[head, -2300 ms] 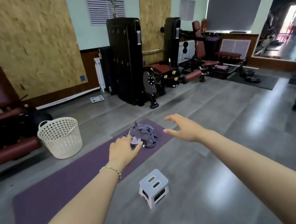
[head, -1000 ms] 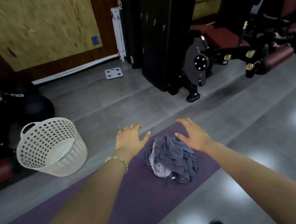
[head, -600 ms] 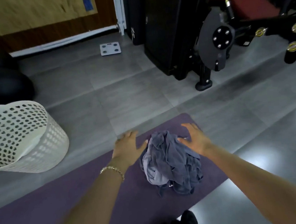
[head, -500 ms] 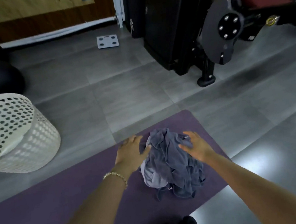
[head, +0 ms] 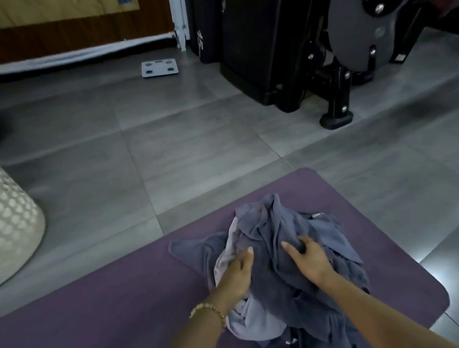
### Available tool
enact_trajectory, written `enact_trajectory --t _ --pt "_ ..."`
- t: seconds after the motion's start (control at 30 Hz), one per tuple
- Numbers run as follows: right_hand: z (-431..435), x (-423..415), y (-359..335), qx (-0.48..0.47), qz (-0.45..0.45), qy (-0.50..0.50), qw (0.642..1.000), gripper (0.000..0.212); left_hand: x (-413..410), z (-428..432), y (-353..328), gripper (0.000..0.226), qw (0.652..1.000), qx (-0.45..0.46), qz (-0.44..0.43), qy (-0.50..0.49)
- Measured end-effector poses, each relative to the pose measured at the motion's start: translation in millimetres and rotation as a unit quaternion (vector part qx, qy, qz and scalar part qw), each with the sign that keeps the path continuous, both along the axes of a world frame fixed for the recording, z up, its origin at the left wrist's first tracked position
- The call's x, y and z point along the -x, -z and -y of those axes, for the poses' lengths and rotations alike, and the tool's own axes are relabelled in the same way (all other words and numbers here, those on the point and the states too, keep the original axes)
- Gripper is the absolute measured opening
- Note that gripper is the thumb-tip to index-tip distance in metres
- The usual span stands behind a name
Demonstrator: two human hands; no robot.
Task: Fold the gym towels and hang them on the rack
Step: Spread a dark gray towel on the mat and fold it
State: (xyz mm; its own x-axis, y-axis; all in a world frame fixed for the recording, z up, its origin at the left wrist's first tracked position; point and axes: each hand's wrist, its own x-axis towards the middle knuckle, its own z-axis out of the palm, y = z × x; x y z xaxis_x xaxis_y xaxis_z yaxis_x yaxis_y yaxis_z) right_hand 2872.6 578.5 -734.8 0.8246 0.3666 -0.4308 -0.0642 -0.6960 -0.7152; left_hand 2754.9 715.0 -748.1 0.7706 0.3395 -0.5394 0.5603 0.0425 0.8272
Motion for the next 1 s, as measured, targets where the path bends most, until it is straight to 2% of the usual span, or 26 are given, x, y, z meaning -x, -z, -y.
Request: enact_trajectory --t 0.03,0.1,0.2,0.27,0.33,0.4,0.47,0.57,0.63,0.7,0.73,0.8,0.87,0.93,1.0 --pt "-8 -2 0 -0.021 -0.005 0.006 1.000 0.022 -7 1 9 0.063 0.998 0.041 0.004 -0.037" --pt "-23 -4 -5 -0.071 -0.026 0.025 0.997 0.037 -13 1 16 0.056 0.988 0.116 0.002 -0.100" --pt "-41 9 -19 -0.123 -0.074 0.052 0.988 0.035 -11 1 14 0.066 0.977 0.187 -0.010 -0.107" --pt "-52 23 -27 -0.145 -0.122 0.049 0.981 0.035 -11 2 6 0.066 0.955 0.264 0.005 -0.138" --pt "-65 40 -39 -0.190 -0.157 0.029 0.969 0.031 -15 -1 -6 0.064 0.923 0.298 0.014 -0.242" --pt "-78 57 -52 -0.246 -0.181 0.032 0.952 0.028 -16 -11 -17 0.069 0.898 0.290 0.019 -0.330" --pt "-85 75 -60 -0.284 -0.189 0.029 0.940 0.029 -5 -25 -33 0.070 0.889 0.253 0.019 -0.381" --pt "-94 99 -69 -0.288 -0.198 -0.027 0.937 0.032 23 -53 -61 0.071 0.910 0.098 0.007 -0.402" --pt "-98 113 -81 -0.265 -0.195 -0.081 0.941 0.034 47 -71 -83 0.052 0.922 0.021 0.086 -0.377" --pt "-104 123 -99 -0.258 -0.149 -0.123 0.947 0.030 73 -88 -108 0.024 0.934 -0.047 0.164 -0.315" --pt "-109 127 -109 -0.265 -0.100 -0.134 0.950 0.024 89 -94 -126 0.017 0.942 -0.077 0.191 -0.265" --pt "-116 138 -132 -0.284 0.009 -0.161 0.945 0.011 121 -101 -162 0.017 0.955 -0.137 0.212 -0.153" --pt "-124 152 -158 -0.286 0.084 -0.240 0.924 0.024 154 -99 -199 0.017 0.955 -0.174 0.226 -0.080" --pt "-131 169 -182 -0.266 0.063 -0.322 0.907 0.032 182 -93 -234 0.015 0.953 -0.192 0.231 -0.039" --pt "-130 192 -204 -0.244 -0.023 -0.379 0.892 0.053 207 -89 -262 0.013 0.945 -0.239 0.223 -0.027"
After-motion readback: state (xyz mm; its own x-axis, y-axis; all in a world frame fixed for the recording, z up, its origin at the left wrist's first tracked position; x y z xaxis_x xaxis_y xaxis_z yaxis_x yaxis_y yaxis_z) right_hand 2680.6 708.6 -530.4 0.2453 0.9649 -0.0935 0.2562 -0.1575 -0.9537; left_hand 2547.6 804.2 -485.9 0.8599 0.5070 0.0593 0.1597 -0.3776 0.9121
